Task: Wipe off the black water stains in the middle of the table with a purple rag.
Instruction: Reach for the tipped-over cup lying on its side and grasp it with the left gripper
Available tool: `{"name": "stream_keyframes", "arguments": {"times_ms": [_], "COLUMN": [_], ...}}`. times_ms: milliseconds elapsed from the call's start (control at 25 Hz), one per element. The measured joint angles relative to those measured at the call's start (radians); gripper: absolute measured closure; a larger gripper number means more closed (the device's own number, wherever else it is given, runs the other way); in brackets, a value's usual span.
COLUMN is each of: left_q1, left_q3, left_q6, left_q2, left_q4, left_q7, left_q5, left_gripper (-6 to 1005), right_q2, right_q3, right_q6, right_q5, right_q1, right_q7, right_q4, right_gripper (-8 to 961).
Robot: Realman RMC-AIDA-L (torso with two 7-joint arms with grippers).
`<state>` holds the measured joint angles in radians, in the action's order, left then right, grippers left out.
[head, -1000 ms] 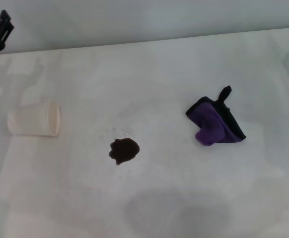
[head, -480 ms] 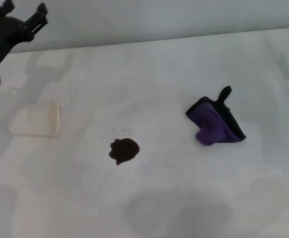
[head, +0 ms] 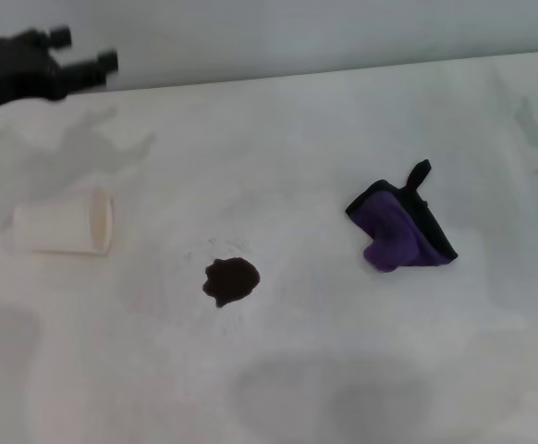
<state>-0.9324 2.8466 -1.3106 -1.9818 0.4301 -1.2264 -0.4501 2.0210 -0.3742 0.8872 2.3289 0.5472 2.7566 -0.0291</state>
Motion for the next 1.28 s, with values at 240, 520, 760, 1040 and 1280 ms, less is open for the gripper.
{"name": "stream_keyframes", "arguments": {"times_ms": [240, 520, 760, 1040, 1280], "left_q1": [-0.107, -0.228, -0.32, -0.39, -0.389], "left_q3": [0.0, 0.002, 0.003, 0.004, 0.004], "left_q6": [-0.133, -0.242, -0.27, -0.281, -0.262], "left_q2": [0.017, 0.007, -0.058, -0.093, -0.093], "left_q4": [0.203, 0.355, 0.465, 0.499, 0.472], "left_q7": [-0.109, -0.01, 0.108, 0.114, 0.132], "left_q5": [0.372, 0.621, 0.78, 0.985, 1.0], "left_gripper": [136, 137, 137, 138, 138], "right_q2": [0.002, 0.001, 0.0, -0.001, -0.001], "right_q3": [0.0, 0.008, 0.011, 0.012, 0.012], "right_q6": [-0.002, -0.005, -0.006, 0.005, 0.019], "right_q5": [-0.001, 0.003, 0.007, 0.007, 0.007], "right_q1": [0.004, -0.004, -0.012, -0.027, -0.031], "right_q7": [0.0, 0.0, 0.0, -0.029, -0.051], "right_q4": [0.0, 0.011, 0.024, 0.024, 0.025], "right_gripper": [84, 84, 85, 85, 84]}}
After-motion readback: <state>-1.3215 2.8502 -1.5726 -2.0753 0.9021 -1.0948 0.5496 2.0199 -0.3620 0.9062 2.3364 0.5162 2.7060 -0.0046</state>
